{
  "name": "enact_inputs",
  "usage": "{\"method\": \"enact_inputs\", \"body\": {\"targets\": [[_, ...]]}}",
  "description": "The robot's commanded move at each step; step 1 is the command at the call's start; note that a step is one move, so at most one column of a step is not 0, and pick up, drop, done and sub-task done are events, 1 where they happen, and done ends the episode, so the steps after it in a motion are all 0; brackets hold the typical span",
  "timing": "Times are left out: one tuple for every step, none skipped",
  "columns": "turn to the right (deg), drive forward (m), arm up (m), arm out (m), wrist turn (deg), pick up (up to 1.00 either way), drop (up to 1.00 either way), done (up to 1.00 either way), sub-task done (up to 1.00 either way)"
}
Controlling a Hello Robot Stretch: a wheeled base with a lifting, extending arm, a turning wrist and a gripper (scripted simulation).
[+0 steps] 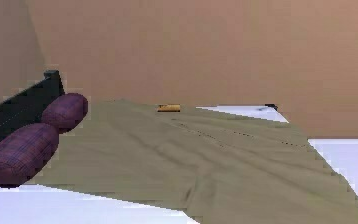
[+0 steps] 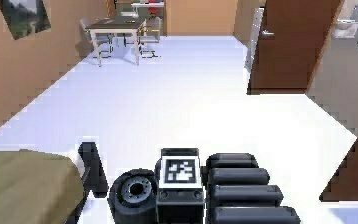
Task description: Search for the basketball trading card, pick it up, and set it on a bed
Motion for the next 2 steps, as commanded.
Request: {"method": "enact_inputs", "body": {"targets": [[9.0, 0.0, 0.0, 0.0, 0.0, 0.0, 0.0, 0.0, 0.0], [0.0, 0.25, 0.0, 0.0, 0.0, 0.0, 0.0, 0.0, 0.0]]}}
